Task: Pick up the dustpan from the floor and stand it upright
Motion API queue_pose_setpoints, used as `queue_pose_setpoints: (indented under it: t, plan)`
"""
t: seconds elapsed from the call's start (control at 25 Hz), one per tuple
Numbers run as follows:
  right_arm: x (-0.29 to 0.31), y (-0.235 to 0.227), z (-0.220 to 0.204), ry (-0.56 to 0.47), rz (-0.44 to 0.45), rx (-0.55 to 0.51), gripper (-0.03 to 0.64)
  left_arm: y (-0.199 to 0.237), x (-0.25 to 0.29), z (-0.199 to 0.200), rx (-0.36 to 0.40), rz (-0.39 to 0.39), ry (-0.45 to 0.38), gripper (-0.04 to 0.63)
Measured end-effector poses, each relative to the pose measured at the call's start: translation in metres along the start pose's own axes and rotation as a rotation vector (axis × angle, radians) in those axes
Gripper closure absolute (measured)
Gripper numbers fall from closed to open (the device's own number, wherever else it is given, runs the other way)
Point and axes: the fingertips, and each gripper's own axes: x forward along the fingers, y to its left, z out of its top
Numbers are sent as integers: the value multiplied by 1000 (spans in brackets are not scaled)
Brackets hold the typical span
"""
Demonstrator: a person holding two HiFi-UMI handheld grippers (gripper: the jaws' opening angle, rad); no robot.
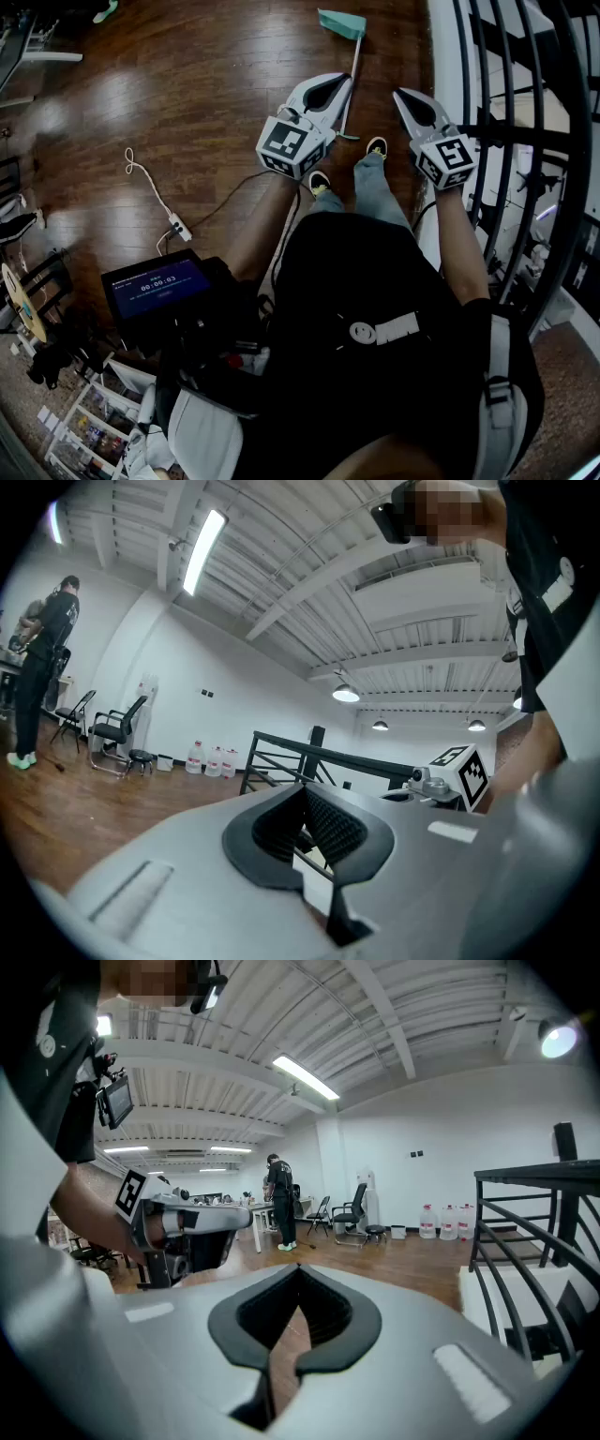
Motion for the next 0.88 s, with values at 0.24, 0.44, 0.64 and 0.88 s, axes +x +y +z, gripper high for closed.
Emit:
queue_pose_setpoints:
  t: [0.24, 0.44, 0.64, 0.88]
  plan:
    - [9, -26, -9, 35, 19, 44, 614, 6, 17, -9, 33, 10, 65, 578]
    - [16, -67, 6, 61, 89, 82, 614, 9, 45, -6, 36, 25, 105, 578]
    - [49, -129, 4, 117, 166, 94, 614, 30, 99, -4, 139, -16, 170, 578]
    - [98, -142, -110, 104, 329, -70, 614, 80, 118, -112, 134, -95, 191, 578]
